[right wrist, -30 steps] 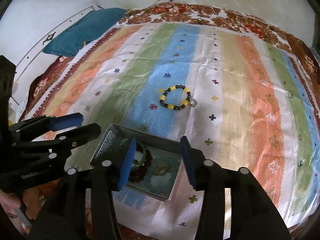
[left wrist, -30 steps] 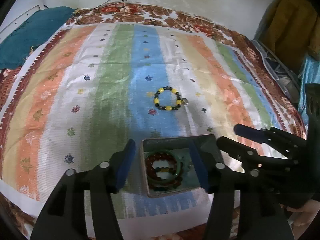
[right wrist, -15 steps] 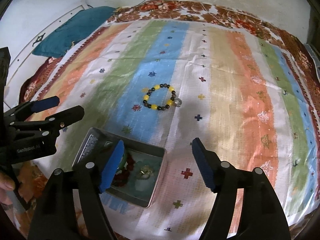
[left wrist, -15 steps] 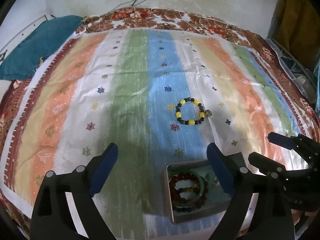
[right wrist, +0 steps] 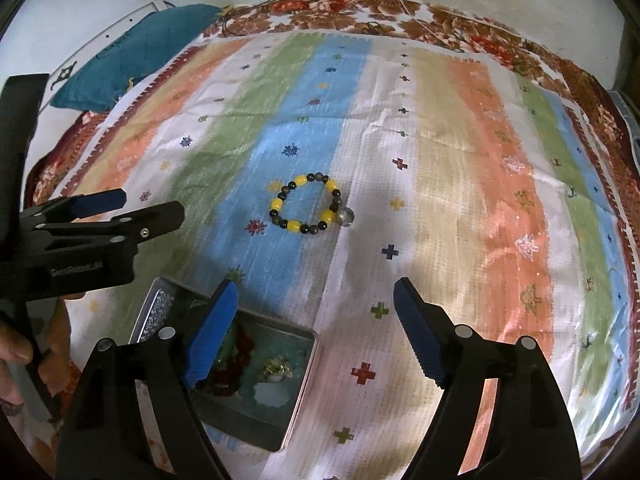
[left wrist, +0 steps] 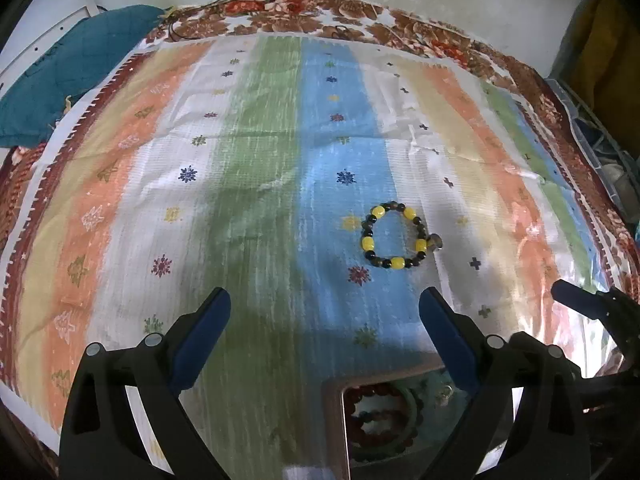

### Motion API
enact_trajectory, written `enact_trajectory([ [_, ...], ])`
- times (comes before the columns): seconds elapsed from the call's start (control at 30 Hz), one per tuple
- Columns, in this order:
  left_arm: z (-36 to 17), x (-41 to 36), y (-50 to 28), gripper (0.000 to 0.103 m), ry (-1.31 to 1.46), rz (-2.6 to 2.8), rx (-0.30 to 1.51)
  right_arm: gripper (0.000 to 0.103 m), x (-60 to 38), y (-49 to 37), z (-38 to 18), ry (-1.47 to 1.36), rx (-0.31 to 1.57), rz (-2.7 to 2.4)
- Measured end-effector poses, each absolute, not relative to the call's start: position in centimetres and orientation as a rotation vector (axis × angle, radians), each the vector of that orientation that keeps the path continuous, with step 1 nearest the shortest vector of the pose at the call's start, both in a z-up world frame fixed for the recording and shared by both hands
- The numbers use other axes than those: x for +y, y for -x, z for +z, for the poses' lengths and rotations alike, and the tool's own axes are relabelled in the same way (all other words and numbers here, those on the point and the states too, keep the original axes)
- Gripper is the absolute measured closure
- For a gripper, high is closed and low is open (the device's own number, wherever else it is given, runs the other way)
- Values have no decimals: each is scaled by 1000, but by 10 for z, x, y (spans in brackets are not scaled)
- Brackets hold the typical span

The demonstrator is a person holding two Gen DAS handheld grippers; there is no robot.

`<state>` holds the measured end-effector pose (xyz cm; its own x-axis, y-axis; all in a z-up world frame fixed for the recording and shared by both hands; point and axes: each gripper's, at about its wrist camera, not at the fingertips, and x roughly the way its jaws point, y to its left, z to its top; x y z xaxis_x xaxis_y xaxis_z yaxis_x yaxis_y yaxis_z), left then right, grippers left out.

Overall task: Organize jewelry
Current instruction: 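Move both open tools over the yellow-black bead bracelet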

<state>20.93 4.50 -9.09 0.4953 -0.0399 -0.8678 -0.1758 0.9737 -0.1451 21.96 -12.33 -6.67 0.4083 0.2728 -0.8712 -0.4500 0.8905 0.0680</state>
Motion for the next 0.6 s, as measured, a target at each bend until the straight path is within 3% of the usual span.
enact_trajectory([
  [0.6,-112,53,-240,10,247,65,1099,23,-130,-260,-86,148,1106,457],
])
